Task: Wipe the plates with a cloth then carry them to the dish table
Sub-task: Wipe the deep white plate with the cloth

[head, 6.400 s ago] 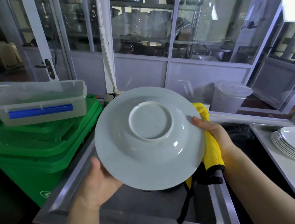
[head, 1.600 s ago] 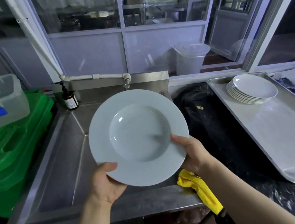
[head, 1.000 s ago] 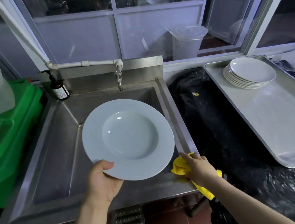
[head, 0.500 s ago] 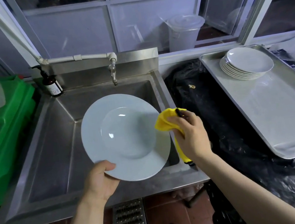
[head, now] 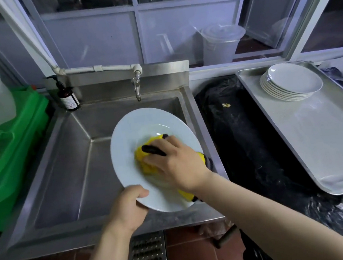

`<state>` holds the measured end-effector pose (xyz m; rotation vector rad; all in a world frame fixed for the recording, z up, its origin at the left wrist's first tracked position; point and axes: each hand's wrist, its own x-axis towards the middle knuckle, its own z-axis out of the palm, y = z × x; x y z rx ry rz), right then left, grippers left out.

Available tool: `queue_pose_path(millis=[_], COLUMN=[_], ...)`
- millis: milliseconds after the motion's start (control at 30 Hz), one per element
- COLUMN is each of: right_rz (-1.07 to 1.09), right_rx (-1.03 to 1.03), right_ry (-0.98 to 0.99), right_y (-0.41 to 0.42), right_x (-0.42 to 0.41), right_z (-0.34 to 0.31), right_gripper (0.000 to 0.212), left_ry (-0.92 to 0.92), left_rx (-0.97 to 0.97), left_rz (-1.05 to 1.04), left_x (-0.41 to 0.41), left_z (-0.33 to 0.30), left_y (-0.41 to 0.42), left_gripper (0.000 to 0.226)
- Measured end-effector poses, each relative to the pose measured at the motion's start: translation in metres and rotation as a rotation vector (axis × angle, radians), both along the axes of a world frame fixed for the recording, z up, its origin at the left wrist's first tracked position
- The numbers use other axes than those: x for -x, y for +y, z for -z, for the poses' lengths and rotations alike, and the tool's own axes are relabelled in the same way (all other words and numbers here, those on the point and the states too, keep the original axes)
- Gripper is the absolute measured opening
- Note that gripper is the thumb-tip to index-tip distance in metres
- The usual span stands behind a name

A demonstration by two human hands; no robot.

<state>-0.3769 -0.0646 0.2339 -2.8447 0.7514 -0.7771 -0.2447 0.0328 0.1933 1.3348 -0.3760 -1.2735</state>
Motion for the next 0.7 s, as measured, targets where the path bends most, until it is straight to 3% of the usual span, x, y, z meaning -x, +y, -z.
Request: queue_pose_path(millis=[133, 333, 467, 567, 700], right_rz=[0.177, 0.249, 0.292, 0.365, 0.335], right_rx=[0.017, 0.006, -0.050, -0.130, -0.215], right_ry=[0.156, 0.208, 0.177, 0.208, 0.386], right_y=[-0.037, -0.053, -0.047, -0.043, -0.035], right_x=[0.001, 0.042, 0.071, 0.100, 0.117], right_z=[-0.005, 0.013, 0.037, 0.064, 0.101], right_gripper=[0.029, 0.038, 0.034, 0.033, 0.034], left_ry=[0.163, 0.149, 0.111, -0.098, 0.058], left_rx=[0.164, 0.175, 0.136, 0.119, 0.203], left_rz=[0.097, 0.001, -0.060, -0.081, -0.128], left_x=[0.010, 0.008, 0.007, 0.004, 0.009], left_z=[-0.007, -0.006, 0.003, 0.005, 0.006], left_y=[0.002, 0.004, 0.006, 0.009, 0.007], left_gripper=[0.046, 0.042, 0.056, 0.038, 0.064])
